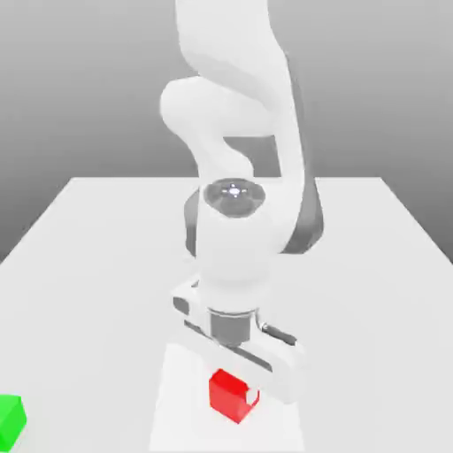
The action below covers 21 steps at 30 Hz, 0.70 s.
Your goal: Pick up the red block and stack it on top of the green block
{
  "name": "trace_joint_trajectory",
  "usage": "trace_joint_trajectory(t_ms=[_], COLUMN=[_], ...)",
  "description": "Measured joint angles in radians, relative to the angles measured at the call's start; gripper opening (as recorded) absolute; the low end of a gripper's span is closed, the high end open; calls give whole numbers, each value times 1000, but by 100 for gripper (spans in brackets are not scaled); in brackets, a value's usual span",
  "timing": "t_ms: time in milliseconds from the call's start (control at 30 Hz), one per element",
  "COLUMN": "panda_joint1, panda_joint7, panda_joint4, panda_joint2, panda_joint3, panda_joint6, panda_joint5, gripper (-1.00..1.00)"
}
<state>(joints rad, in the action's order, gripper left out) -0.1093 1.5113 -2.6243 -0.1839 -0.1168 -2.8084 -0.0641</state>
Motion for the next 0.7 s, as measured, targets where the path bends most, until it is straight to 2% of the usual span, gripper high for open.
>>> trace_joint_trajectory(t_ms=[100,433,567,600,700], panda_joint1=[-31,-284,-345,-350,-350], panda_joint7=[-25,-84,-107,-112,-112], panda_joint4=[28,355,428,432,432], panda_joint2=[52,-84,-216,-243,-243], panda_joint3=[15,214,236,233,233], panda_joint6=[80,273,215,192,192], panda_joint5=[34,118,155,162,162], gripper=[-100,-100,-100,100,100])
